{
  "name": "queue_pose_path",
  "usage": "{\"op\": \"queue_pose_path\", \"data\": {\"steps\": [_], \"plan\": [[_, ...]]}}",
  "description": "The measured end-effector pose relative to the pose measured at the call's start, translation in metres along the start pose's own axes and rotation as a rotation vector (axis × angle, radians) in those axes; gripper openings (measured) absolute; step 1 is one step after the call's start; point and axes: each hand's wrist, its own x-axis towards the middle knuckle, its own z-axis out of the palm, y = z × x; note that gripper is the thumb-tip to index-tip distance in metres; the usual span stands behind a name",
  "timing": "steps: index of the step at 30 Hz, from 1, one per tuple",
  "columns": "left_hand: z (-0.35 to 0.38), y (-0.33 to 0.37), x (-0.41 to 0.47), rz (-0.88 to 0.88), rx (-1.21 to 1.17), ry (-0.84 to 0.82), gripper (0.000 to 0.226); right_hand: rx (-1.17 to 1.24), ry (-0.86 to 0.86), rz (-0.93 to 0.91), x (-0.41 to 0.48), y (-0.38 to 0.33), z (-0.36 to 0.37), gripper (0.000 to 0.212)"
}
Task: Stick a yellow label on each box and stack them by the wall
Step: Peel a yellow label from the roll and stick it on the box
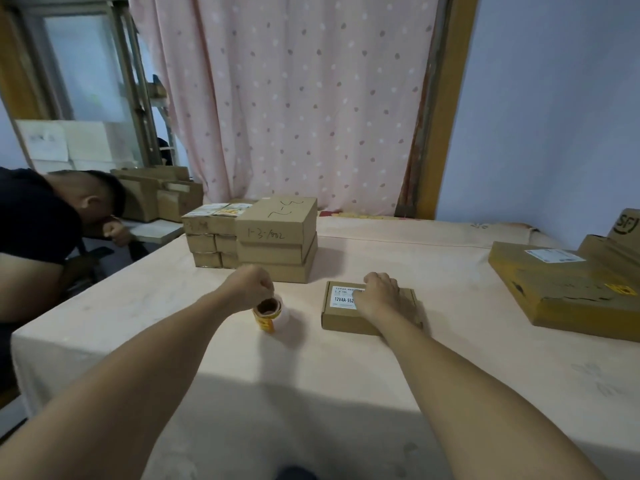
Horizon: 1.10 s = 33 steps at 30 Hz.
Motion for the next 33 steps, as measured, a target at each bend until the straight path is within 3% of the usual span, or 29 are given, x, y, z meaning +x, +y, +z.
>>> {"op": "queue_pose_path", "data": {"steps": [4,9,13,16,20,23,28,33], "plan": [[-0.008,-0.027,-0.017,0.074,0.071,-0.079,0.021,0.083,-0.078,-0.146,-0.01,-0.031,0.014,0.031],[0.0,-0.044,-0.02,0.249,0.43,-0.095,0.065,0.118,-0.147,-0.328,-0.021,-0.058,0.034,0.033],[0.011,-0.045,-0.021,0.381,0.687,-0.071,0.052,0.094,-0.182,-0.41,-0.027,-0.069,0.041,0.032],[0.017,-0.049,-0.019,0.422,0.705,0.009,0.032,0.1,-0.177,-0.41,-0.025,-0.073,0.043,0.032],[0.023,-0.053,-0.015,0.453,0.566,0.127,0.009,0.119,-0.173,-0.417,-0.022,-0.071,0.04,0.031],[0.02,-0.044,-0.014,0.318,0.384,0.108,0.015,0.164,-0.168,-0.406,-0.019,-0.072,0.038,0.029],[0.01,-0.021,-0.008,0.017,-0.164,0.163,0.011,0.269,-0.107,-0.407,-0.018,-0.078,0.035,0.021],[0.006,-0.004,-0.009,-0.062,-0.581,0.105,0.015,0.291,-0.122,-0.442,-0.02,-0.08,0.034,0.027]]}}
